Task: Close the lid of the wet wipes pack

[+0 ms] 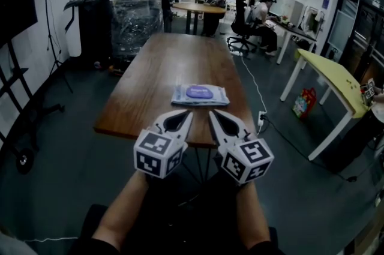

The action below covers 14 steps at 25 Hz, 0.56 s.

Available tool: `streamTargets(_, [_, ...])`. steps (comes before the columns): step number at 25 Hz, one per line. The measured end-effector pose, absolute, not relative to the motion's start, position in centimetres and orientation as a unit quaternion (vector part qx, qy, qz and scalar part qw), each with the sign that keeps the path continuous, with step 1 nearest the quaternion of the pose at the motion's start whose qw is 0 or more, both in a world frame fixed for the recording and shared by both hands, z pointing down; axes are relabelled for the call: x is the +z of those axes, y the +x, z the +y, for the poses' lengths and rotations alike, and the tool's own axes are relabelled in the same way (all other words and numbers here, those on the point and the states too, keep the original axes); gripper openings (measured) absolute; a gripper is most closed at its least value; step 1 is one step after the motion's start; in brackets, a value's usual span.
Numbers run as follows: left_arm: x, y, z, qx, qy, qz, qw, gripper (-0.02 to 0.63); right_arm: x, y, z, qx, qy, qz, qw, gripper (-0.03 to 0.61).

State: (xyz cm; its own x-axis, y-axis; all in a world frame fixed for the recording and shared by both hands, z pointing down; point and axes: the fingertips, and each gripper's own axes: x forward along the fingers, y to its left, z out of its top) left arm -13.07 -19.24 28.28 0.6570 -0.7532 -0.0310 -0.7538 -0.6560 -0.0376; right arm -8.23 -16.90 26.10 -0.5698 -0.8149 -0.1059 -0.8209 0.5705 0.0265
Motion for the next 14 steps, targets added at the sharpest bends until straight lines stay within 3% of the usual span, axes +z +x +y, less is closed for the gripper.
streamTargets(14, [28.19,-12.87,-19.45,0.002,-0.911,0.411,0.024,0.009,25.90,-8.20,-17.17,0.037,-0.462,0.885,0.041,0.008])
